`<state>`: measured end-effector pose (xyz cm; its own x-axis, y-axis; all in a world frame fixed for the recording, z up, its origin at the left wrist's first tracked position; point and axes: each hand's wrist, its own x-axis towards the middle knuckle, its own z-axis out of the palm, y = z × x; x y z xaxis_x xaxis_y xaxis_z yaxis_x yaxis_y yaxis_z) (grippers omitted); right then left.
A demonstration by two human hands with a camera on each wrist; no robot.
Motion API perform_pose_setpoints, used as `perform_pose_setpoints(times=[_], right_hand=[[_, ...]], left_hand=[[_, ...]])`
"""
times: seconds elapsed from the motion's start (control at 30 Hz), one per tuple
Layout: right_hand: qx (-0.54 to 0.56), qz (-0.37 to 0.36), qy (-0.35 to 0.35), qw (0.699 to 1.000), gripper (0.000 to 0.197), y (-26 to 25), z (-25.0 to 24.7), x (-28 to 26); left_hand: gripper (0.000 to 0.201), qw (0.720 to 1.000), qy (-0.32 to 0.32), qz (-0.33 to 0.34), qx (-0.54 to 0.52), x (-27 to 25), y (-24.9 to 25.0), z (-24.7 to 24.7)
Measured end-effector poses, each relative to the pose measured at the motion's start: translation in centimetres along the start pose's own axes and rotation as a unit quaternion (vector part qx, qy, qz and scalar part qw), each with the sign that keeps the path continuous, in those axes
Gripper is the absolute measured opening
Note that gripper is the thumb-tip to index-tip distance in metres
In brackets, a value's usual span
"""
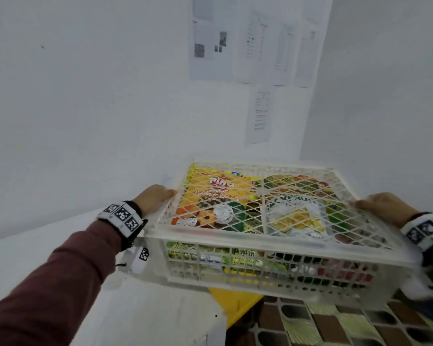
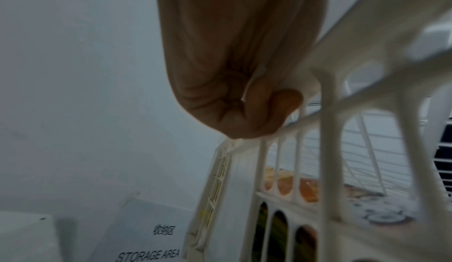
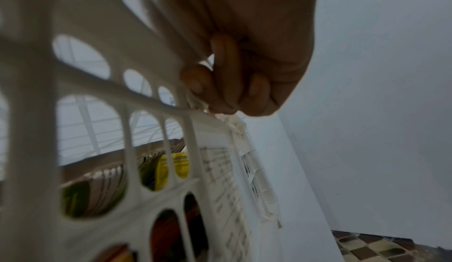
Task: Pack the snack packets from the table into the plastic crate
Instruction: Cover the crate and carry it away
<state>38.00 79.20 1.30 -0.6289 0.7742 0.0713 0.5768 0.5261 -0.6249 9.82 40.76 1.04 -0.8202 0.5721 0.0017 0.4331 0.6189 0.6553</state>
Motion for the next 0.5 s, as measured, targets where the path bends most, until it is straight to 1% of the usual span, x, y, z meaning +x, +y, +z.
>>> perform_pose_setpoints(times=[0.1,0.2,0.27,0.37,0.43,0.5], right_hand=[[0.018,0.005,-0.007,1.0,0.044,1.5,-0.8,3.9],[0.03,0.005,-0.016,0.999,0.041,3.3,-1.0,8.3],[0.03,-0.004,-0.02,0.999,0.042,4.0,-0.8,11.4],[0.017,-0.031,-0.029,0.999,0.046,4.8,0.0,16.9],[0.001,-0.054,-0.049,0.997,0.045,5.4,0.8,20.9],[-0.007,-0.067,-0.083,0.994,0.044,6.1,2.1,24.7]], left_hand=[[0.041,0.997,0.002,0.032,0.066,3.1,2.5,1.1],[0.042,0.995,0.012,0.029,0.099,7.0,4.3,2.5],[0.047,0.994,0.012,0.023,0.108,9.3,5.3,3.7],[0.05,0.994,0.005,-0.011,0.105,12.7,6.2,6.5],[0.044,0.993,0.003,-0.049,0.111,14.7,6.5,8.7],[0.044,0.99,0.005,-0.098,0.1,16.5,6.0,10.7]])
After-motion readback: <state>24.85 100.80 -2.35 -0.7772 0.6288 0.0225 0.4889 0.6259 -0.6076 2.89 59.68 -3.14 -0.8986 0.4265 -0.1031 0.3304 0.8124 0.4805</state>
